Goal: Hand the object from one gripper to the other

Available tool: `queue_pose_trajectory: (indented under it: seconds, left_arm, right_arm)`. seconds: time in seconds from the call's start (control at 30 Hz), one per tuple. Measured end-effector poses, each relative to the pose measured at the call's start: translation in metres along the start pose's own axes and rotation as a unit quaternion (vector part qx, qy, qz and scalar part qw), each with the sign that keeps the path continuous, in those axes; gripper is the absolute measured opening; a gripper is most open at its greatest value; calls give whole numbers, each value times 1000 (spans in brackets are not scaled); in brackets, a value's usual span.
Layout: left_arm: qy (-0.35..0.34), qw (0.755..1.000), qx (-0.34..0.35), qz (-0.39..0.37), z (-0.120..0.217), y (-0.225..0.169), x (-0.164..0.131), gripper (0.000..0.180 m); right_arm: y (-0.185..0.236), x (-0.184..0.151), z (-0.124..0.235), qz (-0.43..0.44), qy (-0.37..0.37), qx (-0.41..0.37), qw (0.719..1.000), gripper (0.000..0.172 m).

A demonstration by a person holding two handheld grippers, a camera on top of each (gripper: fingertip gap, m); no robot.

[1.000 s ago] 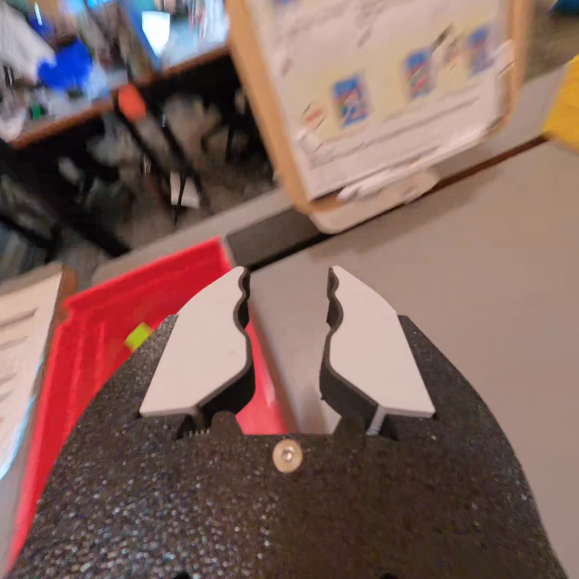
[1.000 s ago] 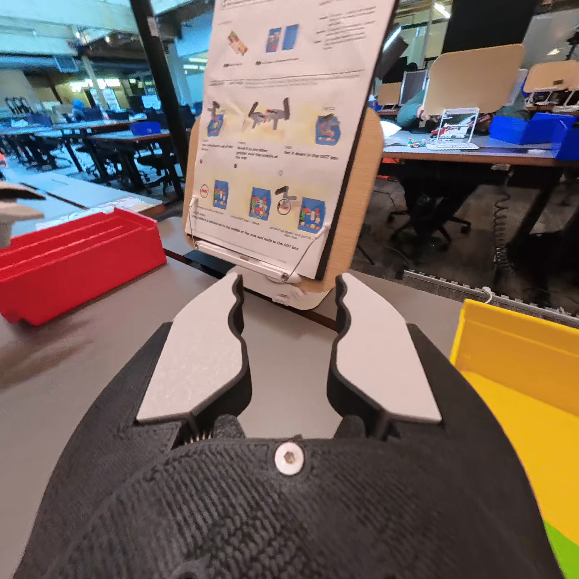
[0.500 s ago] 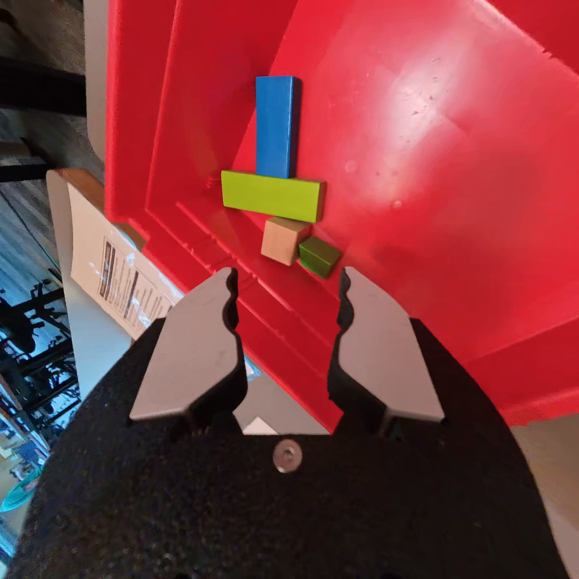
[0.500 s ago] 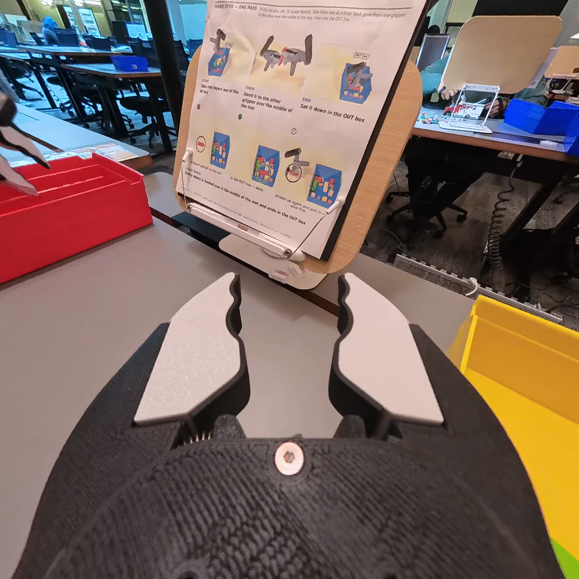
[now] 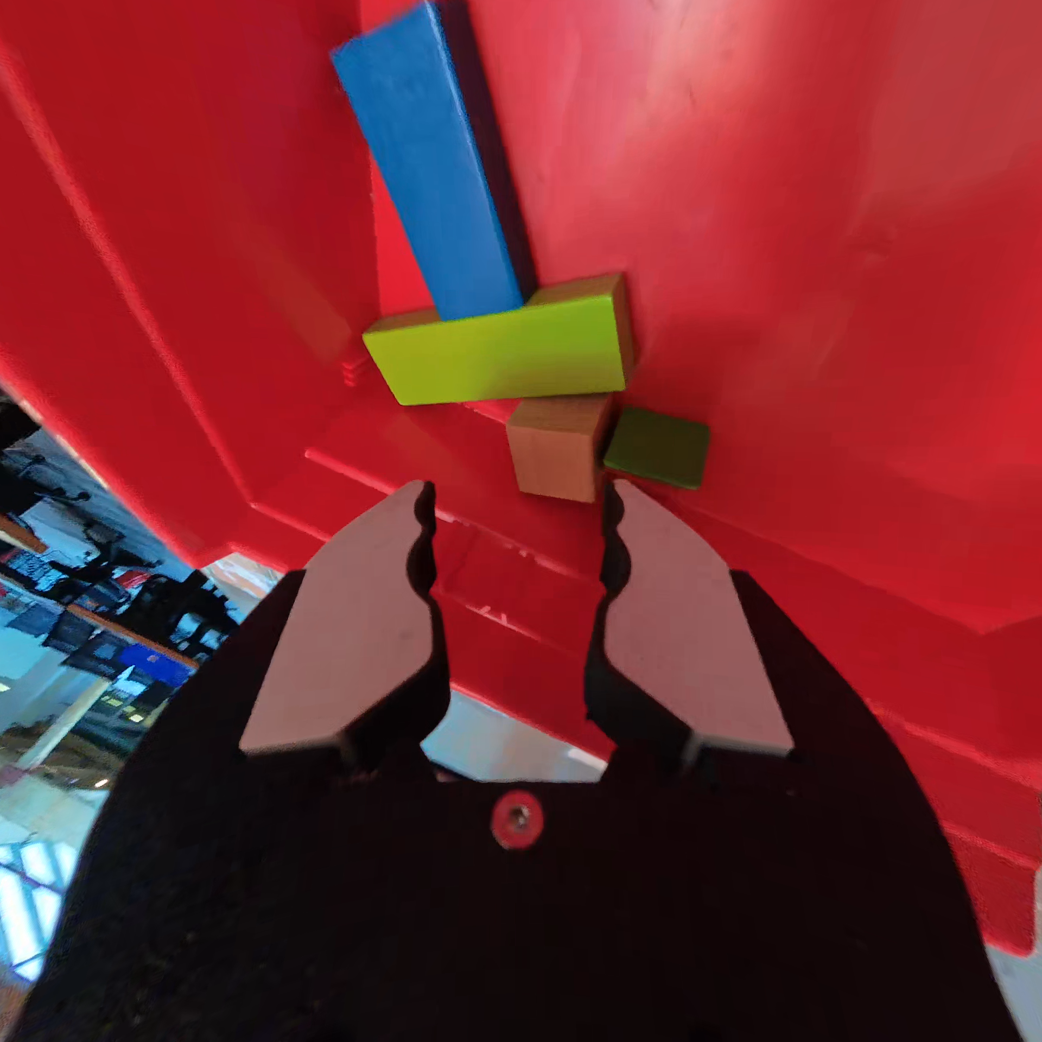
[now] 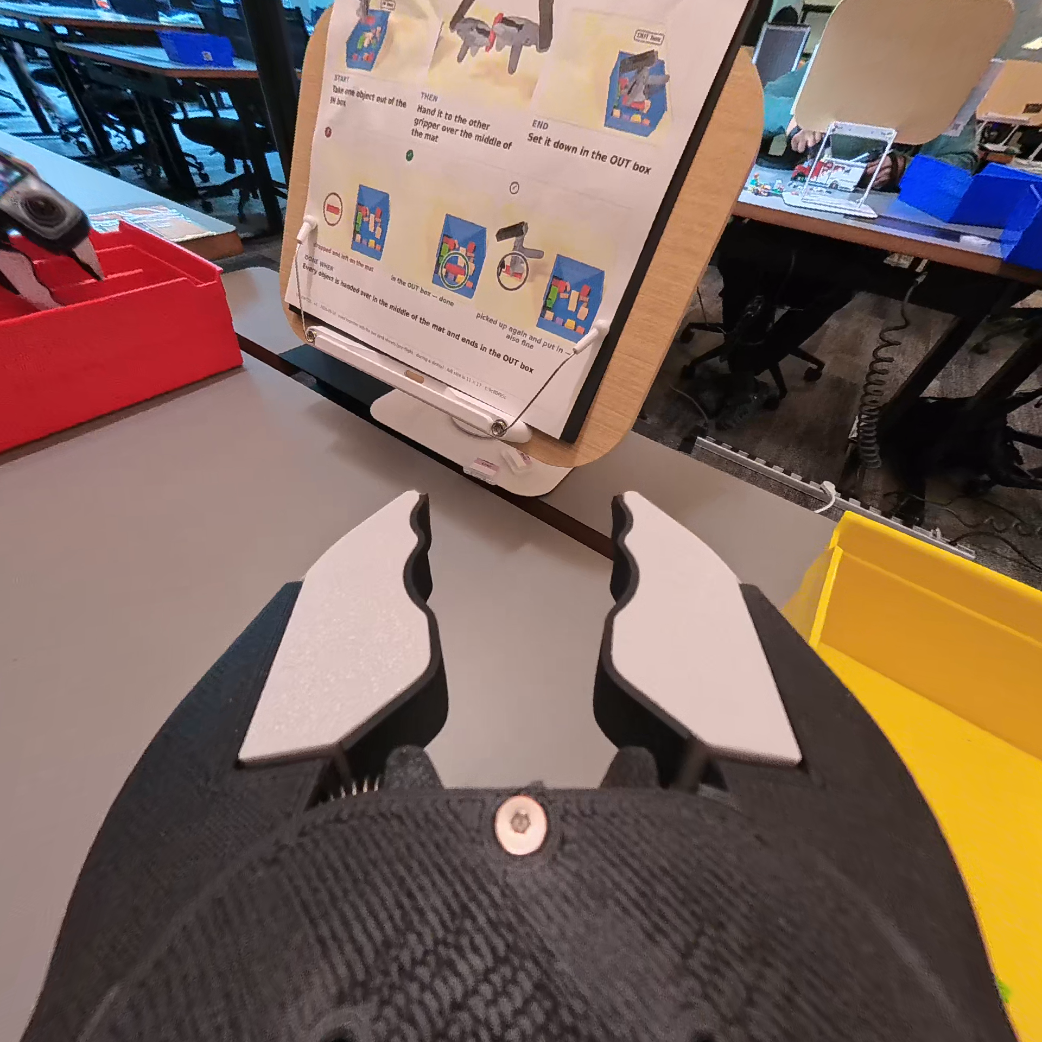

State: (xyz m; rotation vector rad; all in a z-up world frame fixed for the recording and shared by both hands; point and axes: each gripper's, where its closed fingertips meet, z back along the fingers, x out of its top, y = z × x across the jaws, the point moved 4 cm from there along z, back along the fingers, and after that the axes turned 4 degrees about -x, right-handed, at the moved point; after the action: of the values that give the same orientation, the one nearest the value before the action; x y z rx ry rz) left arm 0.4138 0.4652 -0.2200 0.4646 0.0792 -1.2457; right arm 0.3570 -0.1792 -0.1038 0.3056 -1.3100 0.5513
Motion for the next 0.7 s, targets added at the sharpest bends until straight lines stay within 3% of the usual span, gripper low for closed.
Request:
queue_pose_trajectory:
  seconds: [0.03,0.23,0.43,0.7]
  left_arm:
    - [16,1000,0,-11,-3,-1,-2,56]
    - [-3,1000,-20,-4,-7,-4,5,51]
    - [53,998,-31,-33,-16,-11,0,38]
    - [44,998,-43,-30,-19,-10,3,35]
  right_arm:
    - [0,-1,-1,-1,1,0,1000,62]
    - [-2,-5,-2,2,10,-2,1000,62]
    - [0,-5,-2,16,14,-2,1000,63]
    - [2,-5,-2,12,13,8,1000,63]
